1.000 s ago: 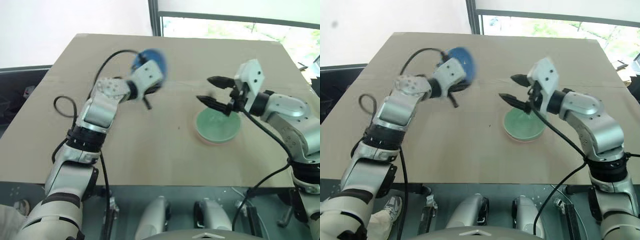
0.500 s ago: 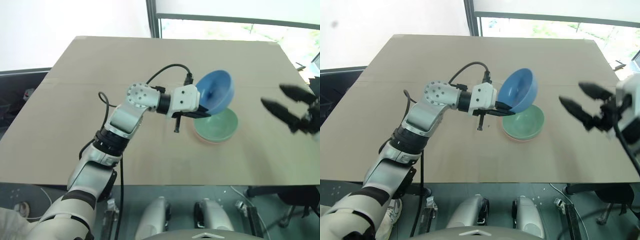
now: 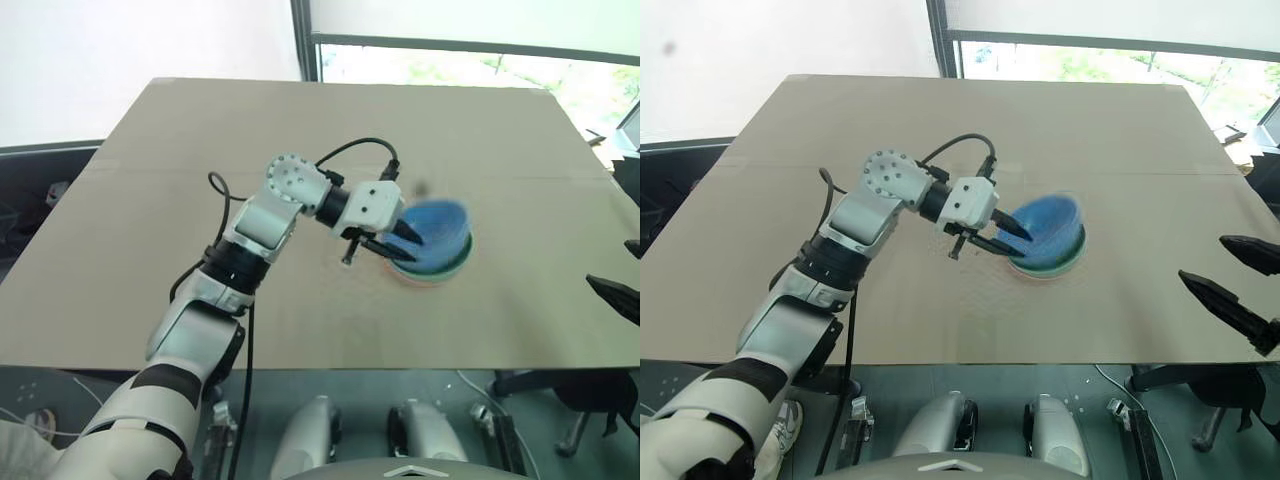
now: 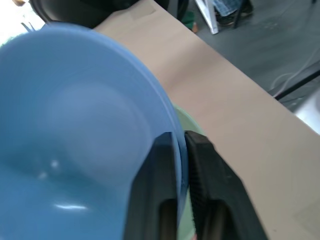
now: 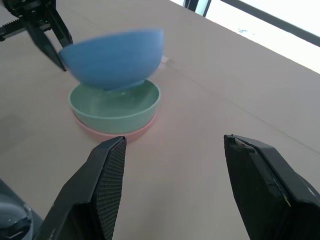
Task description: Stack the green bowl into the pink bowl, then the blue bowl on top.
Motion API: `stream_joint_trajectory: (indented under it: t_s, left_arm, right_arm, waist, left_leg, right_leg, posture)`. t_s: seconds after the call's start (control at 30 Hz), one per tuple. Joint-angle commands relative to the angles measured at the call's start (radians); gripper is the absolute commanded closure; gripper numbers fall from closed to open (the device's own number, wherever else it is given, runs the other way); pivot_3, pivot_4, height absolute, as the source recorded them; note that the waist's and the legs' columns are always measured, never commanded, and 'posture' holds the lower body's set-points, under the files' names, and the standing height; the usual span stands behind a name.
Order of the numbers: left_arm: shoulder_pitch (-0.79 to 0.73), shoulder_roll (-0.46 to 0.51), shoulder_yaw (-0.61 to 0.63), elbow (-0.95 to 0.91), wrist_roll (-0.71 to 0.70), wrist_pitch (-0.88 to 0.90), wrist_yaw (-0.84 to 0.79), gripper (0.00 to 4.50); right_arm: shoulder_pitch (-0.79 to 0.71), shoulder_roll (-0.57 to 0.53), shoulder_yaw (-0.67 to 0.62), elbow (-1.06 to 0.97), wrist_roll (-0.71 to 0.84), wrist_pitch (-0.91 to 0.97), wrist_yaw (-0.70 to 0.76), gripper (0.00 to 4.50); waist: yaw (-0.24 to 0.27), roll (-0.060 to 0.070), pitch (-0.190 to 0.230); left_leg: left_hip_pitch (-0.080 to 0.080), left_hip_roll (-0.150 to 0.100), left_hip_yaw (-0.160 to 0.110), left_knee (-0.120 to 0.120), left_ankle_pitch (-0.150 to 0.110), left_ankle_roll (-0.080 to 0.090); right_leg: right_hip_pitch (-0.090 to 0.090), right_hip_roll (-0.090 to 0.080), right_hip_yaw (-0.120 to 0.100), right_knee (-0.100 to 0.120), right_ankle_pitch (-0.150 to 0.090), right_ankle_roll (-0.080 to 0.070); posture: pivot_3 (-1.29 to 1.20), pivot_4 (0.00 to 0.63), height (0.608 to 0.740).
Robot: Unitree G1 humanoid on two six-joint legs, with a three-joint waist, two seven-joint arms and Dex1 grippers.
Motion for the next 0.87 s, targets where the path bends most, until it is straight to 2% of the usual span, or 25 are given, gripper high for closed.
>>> stream_joint_trajectory:
  t_s: [0.03, 0.17, 0.23, 0.3, 0.33, 0.37, 0.4, 0.47, 0.5, 0.53, 0.57, 0.73, 0.87]
  left_arm:
    - [-0.025, -0.022, 0.064, -0.007, -0.023, 0.012, 0.061, 2.68]
    - [-0.014, -0.012, 0.188, -0.049, -0.105, 0.166, 0.163, 2.68]
    - [0.042, -0.018, 0.320, -0.115, -0.233, 0.292, 0.256, 2.68]
    - [0.108, 0.030, 0.379, -0.188, -0.232, 0.355, 0.336, 2.68]
    - [0.162, 0.081, 0.407, -0.236, -0.259, 0.402, 0.323, 2.68]
    - [0.225, 0.140, 0.435, -0.287, -0.297, 0.455, 0.294, 2.14]
    - [0.278, 0.175, 0.458, -0.332, -0.323, 0.473, 0.282, 1.85]
    - [0.363, 0.233, 0.509, -0.416, -0.395, 0.552, 0.291, 0.94]
    - [0.417, 0.260, 0.546, -0.455, -0.413, 0.567, 0.306, 0.70]
    - [0.480, 0.295, 0.588, -0.496, -0.444, 0.597, 0.306, 0.24]
    - [0.535, 0.327, 0.624, -0.535, -0.467, 0.620, 0.309, 0.06]
    - [0.758, 0.424, 0.766, -0.696, -0.526, 0.698, 0.371, 0.06]
    - [0.901, 0.452, 0.853, -0.773, -0.560, 0.699, 0.381, 0.06]
  right_arm:
    - [-0.018, -0.014, 0.029, -0.013, 0.020, -0.038, -0.029, 1.22]
    - [-0.053, -0.034, 0.107, -0.002, 0.015, -0.067, -0.046, 1.22]
    - [-0.067, -0.039, 0.162, 0.013, -0.028, -0.104, -0.042, 1.22]
    - [-0.082, -0.041, 0.219, 0.043, -0.046, -0.137, -0.021, 1.22]
    - [-0.096, -0.060, 0.251, 0.079, -0.036, -0.125, -0.007, 1.22]
    - [-0.120, -0.075, 0.290, 0.115, -0.050, -0.141, 0.004, 1.22]
    - [-0.134, -0.091, 0.320, 0.145, -0.078, -0.159, 0.014, 1.22]
    - [-0.153, -0.125, 0.371, 0.196, -0.106, -0.180, 0.060, 0.69]
    - [-0.166, -0.142, 0.397, 0.224, -0.107, -0.186, 0.088, 0.50]
    - [-0.182, -0.157, 0.425, 0.255, -0.118, -0.202, 0.116, 0.02]
    - [-0.195, -0.169, 0.447, 0.282, -0.128, -0.217, 0.143, 0.00]
    - [-0.207, -0.210, 0.480, 0.409, -0.216, -0.310, 0.257, 0.00]
    - [-0.222, -0.244, 0.499, 0.529, -0.302, -0.403, 0.322, 0.00]
  waist:
    - [0.001, 0.000, 0.000]
    - [-0.001, 0.000, 0.000]
    - [-0.004, 0.000, 0.000]
    - [-0.005, 0.000, 0.000]
    - [-0.006, 0.001, 0.000]
    - [-0.009, 0.001, 0.000]
    - [-0.014, 0.002, 0.001]
    - [-0.016, 0.002, 0.002]
    - [-0.009, 0.001, 0.003]
    - [-0.003, 0.001, 0.003]
    - [-0.001, 0.001, 0.003]
    - [0.023, 0.002, 0.004]
    - [0.020, 0.003, 0.004]
  left_leg:
    - [0.000, 0.000, 0.000, 0.000, 0.000, 0.000]
    - [-0.002, 0.000, 0.000, 0.000, -0.001, 0.001]
    - [-0.002, 0.000, 0.000, 0.000, -0.001, 0.001]
    - [-0.001, 0.001, 0.000, 0.000, -0.001, 0.001]
    - [-0.001, 0.001, 0.000, -0.001, -0.001, 0.001]
    - [-0.001, 0.001, 0.000, -0.001, 0.000, 0.001]
    - [0.000, 0.001, 0.000, -0.001, 0.000, 0.000]
    - [0.001, 0.001, 0.001, -0.002, 0.000, 0.000]
    - [0.000, 0.001, 0.001, -0.002, 0.000, 0.000]
    - [0.000, 0.000, 0.000, -0.001, 0.000, 0.000]
    - [0.000, 0.000, 0.000, -0.001, 0.000, 0.000]
    - [-0.001, -0.001, -0.001, -0.001, 0.000, -0.002]
    - [0.000, -0.001, -0.001, -0.003, 0.000, -0.002]
  right_leg:
    - [0.000, -0.001, 0.000, 0.000, 0.000, 0.000]
    - [-0.001, -0.001, 0.000, 0.000, 0.000, 0.000]
    - [-0.001, -0.001, 0.000, 0.000, 0.000, 0.000]
    - [-0.001, -0.001, 0.000, 0.000, 0.000, 0.000]
    - [-0.001, -0.001, 0.000, 0.000, 0.000, 0.000]
    - [-0.001, -0.001, 0.000, 0.000, 0.000, 0.000]
    - [-0.001, -0.001, 0.001, 0.000, 0.000, 0.000]
    - [-0.001, -0.001, 0.001, 0.000, 0.000, 0.000]
    - [-0.001, -0.002, 0.001, 0.000, 0.000, 0.000]
    - [-0.001, -0.002, 0.000, 0.000, 0.000, 0.000]
    - [-0.001, -0.003, 0.000, -0.001, 0.000, 0.000]
    - [-0.001, -0.005, -0.001, -0.002, 0.000, -0.001]
    - [-0.001, -0.006, -0.001, -0.003, -0.002, -0.004]
  posture:
    - [0.00, 0.150, 0.740]
    - [0.00, 0.150, 0.740]
    - [0.00, 0.150, 0.740]
    - [0.00, 0.150, 0.740]
    - [0.00, 0.150, 0.740]
    - [0.00, 0.150, 0.740]
    - [0.00, 0.150, 0.740]
    - [0.00, 0.150, 0.740]
    - [0.00, 0.150, 0.740]
    - [0.00, 0.150, 0.740]
    - [0.00, 0.150, 0.740]
    - [0.00, 0.150, 0.740]
    - [0.00, 0.150, 0.740]
